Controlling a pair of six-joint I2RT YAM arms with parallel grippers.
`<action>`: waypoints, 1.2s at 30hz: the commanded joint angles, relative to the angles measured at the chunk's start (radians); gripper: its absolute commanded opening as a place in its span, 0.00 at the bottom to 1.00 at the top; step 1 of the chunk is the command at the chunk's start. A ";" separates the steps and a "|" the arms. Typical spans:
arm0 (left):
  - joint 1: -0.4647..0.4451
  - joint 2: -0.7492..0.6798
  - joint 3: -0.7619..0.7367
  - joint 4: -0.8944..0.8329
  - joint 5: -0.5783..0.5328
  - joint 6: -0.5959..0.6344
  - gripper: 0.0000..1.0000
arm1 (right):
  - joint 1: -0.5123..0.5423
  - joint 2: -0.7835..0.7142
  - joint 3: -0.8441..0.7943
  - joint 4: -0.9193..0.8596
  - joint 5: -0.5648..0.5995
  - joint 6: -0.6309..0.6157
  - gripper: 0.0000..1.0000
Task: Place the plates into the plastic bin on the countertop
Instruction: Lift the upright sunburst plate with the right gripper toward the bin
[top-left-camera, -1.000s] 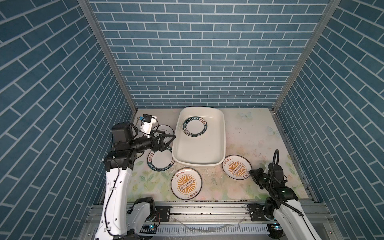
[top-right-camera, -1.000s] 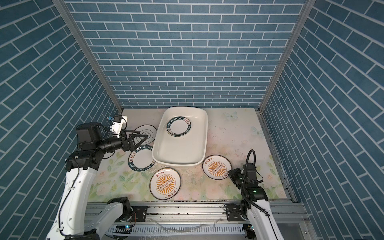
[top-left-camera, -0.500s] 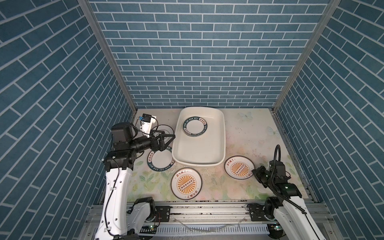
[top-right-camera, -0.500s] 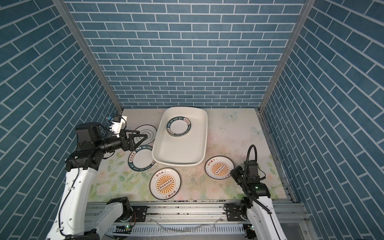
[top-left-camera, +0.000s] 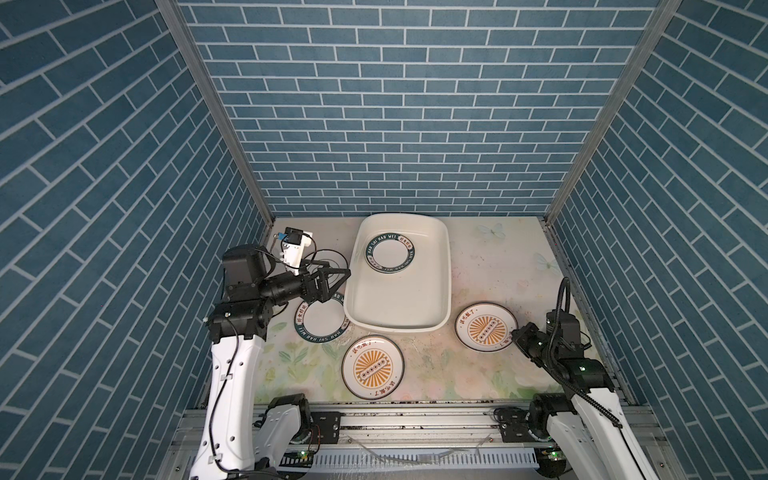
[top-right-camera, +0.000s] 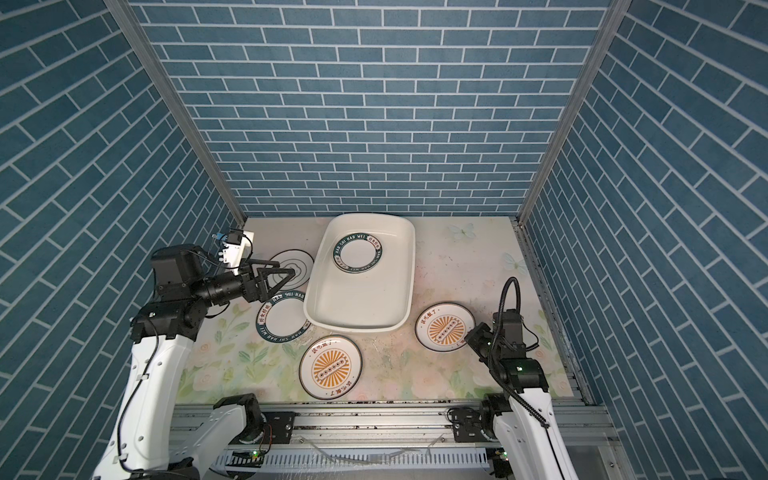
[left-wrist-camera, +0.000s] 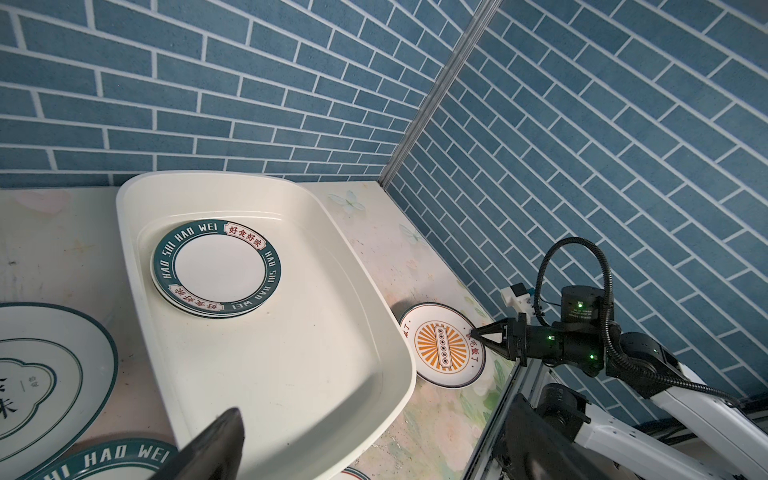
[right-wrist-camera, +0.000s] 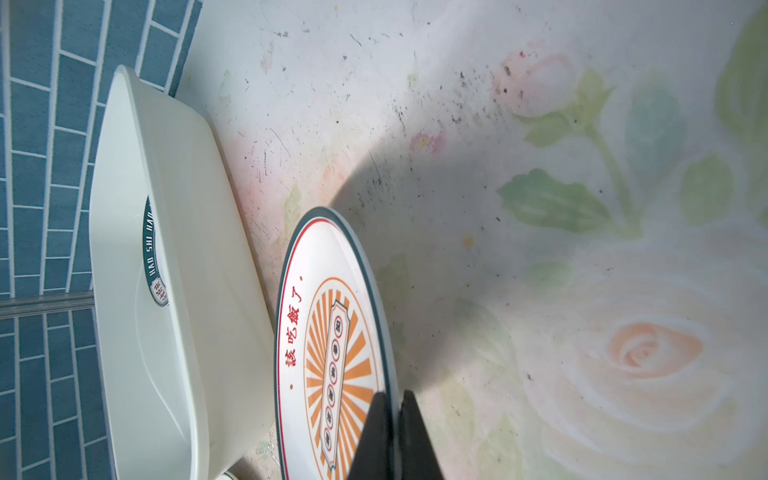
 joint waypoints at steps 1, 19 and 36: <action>0.008 -0.010 0.012 0.020 0.013 -0.003 1.00 | -0.006 -0.014 0.060 -0.039 0.035 -0.040 0.00; 0.008 -0.003 0.019 0.023 0.022 -0.003 1.00 | -0.009 0.087 0.300 -0.107 0.074 -0.141 0.00; 0.011 -0.004 0.024 0.019 0.023 0.002 1.00 | -0.009 0.287 0.462 0.020 -0.019 -0.185 0.00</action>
